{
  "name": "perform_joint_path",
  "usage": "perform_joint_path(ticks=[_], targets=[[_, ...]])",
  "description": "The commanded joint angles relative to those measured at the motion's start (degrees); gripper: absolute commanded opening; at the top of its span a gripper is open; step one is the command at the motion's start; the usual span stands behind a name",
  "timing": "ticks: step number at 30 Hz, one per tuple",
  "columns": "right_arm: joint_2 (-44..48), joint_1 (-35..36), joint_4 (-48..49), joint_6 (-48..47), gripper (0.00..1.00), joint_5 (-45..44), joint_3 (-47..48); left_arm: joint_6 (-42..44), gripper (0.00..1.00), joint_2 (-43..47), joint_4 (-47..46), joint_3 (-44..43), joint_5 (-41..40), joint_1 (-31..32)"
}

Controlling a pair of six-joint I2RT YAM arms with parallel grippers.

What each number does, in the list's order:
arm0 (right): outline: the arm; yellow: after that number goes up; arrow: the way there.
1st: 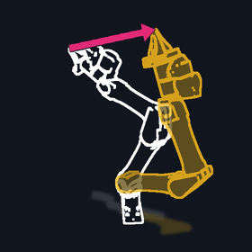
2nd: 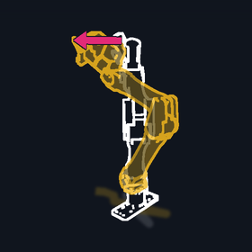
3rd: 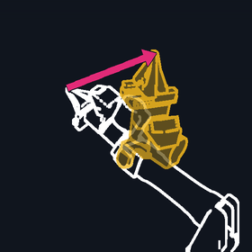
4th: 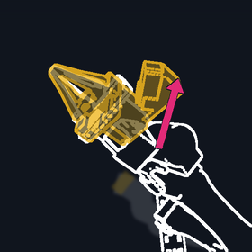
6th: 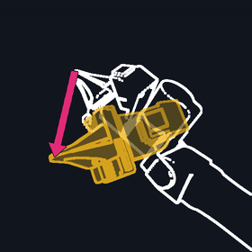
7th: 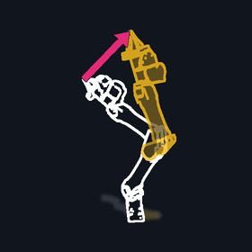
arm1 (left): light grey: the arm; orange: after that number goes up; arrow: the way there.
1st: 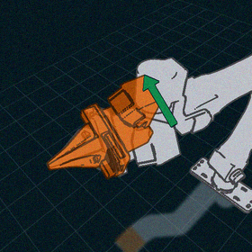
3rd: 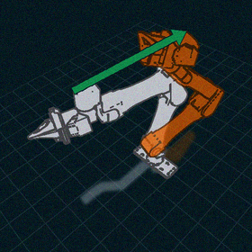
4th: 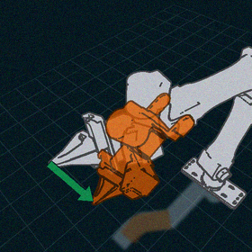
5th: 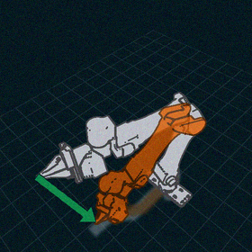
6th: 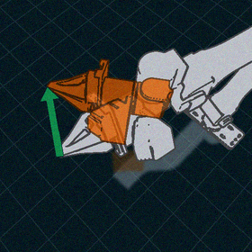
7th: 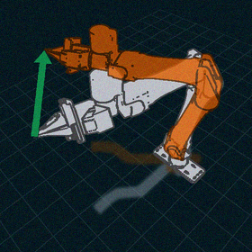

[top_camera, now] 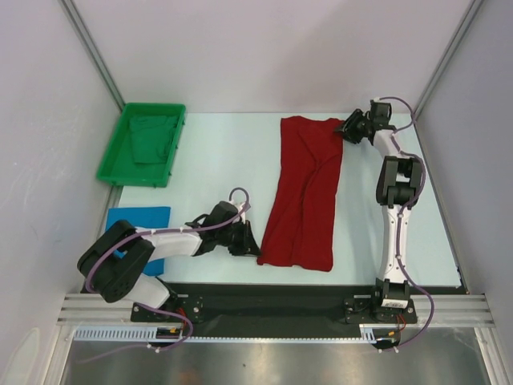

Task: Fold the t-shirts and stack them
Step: Fold the tshirt

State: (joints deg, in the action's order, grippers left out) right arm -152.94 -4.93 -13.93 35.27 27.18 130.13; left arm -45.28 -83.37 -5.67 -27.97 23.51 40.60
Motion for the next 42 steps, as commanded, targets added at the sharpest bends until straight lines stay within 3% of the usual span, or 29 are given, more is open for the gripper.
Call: perform_joint_path(ticks=[1,6,10,14,18,30,34,42], targets=[[5.62,-1.84,-13.21,-6.60,0.46,-6.86,-2.66,2.55,0.15,1.10,2.15,-3.41,-0.92,0.18],[27.20,-4.99,-7.70,-9.25,0.51,-13.37,-27.61,3.18,0.31,2.60,0.58,-1.83,1.18,0.18],[39.34,-5.97,-7.69,-10.48,0.53,-14.61,-45.43,2.04,0.36,3.13,-2.66,1.41,3.21,0.27],[50.18,-3.08,-6.71,-8.82,0.54,-11.89,-59.32,3.09,0.49,6.28,-1.63,3.09,1.02,0.18],[59.67,3.16,-8.57,-6.10,0.54,-14.35,-71.65,3.97,0.50,6.29,-1.01,2.39,1.71,-0.08],[87.78,25.83,-23.85,2.52,0.54,-24.28,-91.79,6.52,0.51,4.54,-1.36,0.98,4.26,-3.06],[95.17,28.39,-26.58,6.29,0.53,-23.76,-97.67,7.66,0.51,3.92,-1.18,0.72,6.02,-3.77],[99.77,30.33,-27.38,8.85,0.47,-20.33,-103.58,7.57,0.51,0.94,-2.59,0.37,8.83,-3.95]])
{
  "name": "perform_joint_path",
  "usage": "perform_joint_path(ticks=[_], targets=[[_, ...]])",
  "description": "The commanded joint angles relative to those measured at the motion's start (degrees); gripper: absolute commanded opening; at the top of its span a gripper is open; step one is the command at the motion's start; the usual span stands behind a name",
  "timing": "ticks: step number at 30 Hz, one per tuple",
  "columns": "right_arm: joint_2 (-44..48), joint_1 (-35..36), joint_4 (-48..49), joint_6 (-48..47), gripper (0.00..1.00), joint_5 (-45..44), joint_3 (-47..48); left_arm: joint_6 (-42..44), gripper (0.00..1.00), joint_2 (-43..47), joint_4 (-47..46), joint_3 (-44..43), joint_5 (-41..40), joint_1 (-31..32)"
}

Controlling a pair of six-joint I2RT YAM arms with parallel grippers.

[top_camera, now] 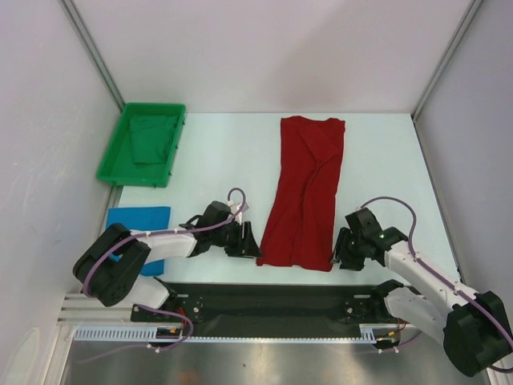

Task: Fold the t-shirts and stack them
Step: Fold the tshirt

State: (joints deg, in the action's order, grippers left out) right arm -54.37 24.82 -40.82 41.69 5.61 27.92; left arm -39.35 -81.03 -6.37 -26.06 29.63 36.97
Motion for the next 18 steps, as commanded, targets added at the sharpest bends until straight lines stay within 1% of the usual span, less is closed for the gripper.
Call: perform_joint_path(ticks=[1,3,8,15,16,18], targets=[[1.28,0.67,0.21,2.78,0.46,2.12,-1.90,1.47,0.51,-1.67,-2.06,-1.62,2.98,-0.32],[1.55,0.76,1.79,3.92,0.47,3.53,-3.22,1.12,0.51,-2.37,-2.42,-1.54,3.42,-0.32],[3.83,0.85,4.95,5.94,0.46,3.80,-6.21,0.77,0.51,-2.46,-3.29,-0.66,3.51,-0.23],[3.13,0.76,8.91,8.76,0.44,4.24,-7.97,-0.55,0.49,-1.67,-4.18,-0.48,3.42,-0.32],[2.95,0.76,9.17,8.67,0.44,3.98,-8.32,-0.55,0.49,-1.41,-4.18,-0.57,3.33,-0.32],[2.34,0.76,9.09,8.50,0.39,3.45,-8.58,-0.55,0.49,-1.14,-3.91,-0.83,3.51,-0.32]])
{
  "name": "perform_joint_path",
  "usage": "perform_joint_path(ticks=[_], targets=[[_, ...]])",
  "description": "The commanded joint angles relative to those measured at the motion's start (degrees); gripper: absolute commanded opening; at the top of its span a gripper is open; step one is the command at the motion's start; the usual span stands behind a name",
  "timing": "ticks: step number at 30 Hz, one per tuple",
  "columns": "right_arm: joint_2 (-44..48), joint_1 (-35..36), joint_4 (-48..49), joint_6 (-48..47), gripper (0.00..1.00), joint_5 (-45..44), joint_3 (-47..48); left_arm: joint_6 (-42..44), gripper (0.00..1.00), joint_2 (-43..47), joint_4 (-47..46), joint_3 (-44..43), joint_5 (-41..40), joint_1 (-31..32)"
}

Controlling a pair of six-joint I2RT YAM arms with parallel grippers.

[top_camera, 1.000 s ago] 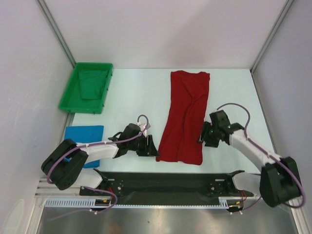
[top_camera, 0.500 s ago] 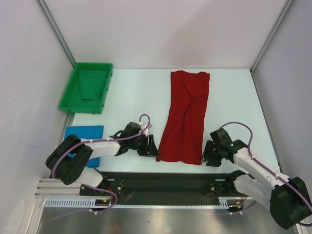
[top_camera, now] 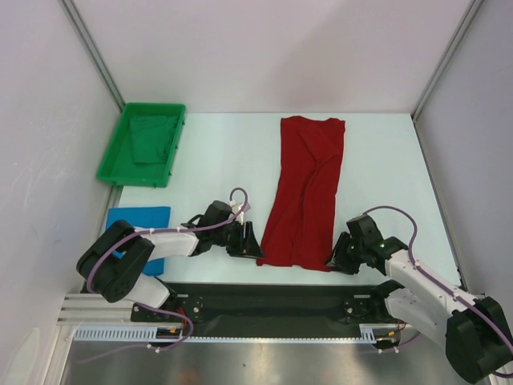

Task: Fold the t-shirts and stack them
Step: Fold the tshirt

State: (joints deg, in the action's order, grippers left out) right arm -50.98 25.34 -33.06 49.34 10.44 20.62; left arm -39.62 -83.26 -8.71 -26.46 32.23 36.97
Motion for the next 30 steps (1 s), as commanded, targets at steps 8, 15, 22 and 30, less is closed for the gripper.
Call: perform_joint_path(ticks=[8,15,22,30], targets=[[7.18,0.32,-8.32,4.27,0.00,-3.22,-1.20,1.21,0.55,4.07,1.68,-0.26,0.20,-0.23],[19.16,0.15,-21.61,6.73,0.00,-7.55,2.41,0.24,0.57,3.46,0.98,-0.61,3.10,-0.15],[21.89,0.41,-22.05,7.17,0.00,-5.60,0.82,-0.64,0.57,1.18,-0.17,-1.14,3.81,1.08],[22.15,0.32,-21.70,6.65,0.00,-5.08,0.38,-2.57,0.51,-0.85,-0.25,0.53,-0.49,2.58]])
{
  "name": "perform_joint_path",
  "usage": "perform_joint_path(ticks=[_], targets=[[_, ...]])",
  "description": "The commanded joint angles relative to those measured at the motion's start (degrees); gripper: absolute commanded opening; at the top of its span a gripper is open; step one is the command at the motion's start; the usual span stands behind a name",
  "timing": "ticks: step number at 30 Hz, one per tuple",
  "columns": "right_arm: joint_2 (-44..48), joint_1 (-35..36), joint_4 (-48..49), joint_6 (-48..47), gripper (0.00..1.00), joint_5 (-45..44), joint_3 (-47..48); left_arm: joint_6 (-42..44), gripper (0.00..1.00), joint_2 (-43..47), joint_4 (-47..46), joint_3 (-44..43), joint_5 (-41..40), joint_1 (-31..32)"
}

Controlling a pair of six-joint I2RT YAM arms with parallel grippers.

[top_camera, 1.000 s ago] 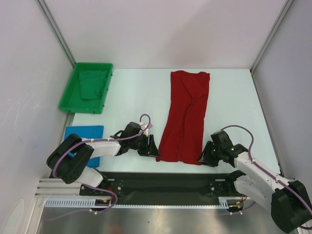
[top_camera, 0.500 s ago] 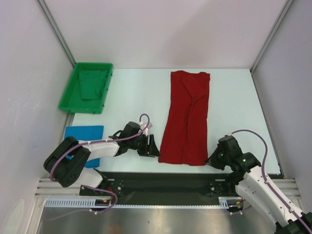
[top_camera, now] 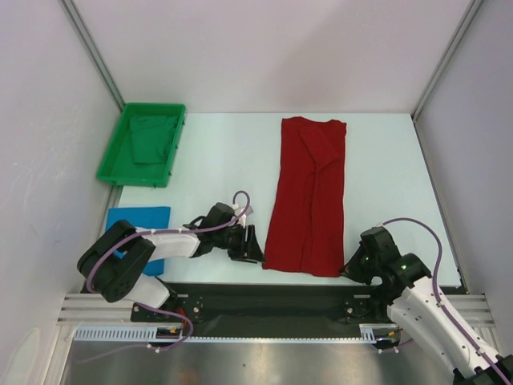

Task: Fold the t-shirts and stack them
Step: Fold the tshirt

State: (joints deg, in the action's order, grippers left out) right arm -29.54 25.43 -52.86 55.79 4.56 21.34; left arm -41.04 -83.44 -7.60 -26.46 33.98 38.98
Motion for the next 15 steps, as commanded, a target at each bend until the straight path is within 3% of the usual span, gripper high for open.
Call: perform_joint_path(ticks=[1,15], targets=[[1.15,0.23,-1.89,0.20,0.00,0.89,-0.34,-1.50,0.51,-0.76,-1.63,0.62,-3.21,0.66],[1.41,0.15,-2.07,-0.51,0.00,0.01,0.28,-4.40,0.38,-7.53,-5.24,0.26,-5.32,2.50]])
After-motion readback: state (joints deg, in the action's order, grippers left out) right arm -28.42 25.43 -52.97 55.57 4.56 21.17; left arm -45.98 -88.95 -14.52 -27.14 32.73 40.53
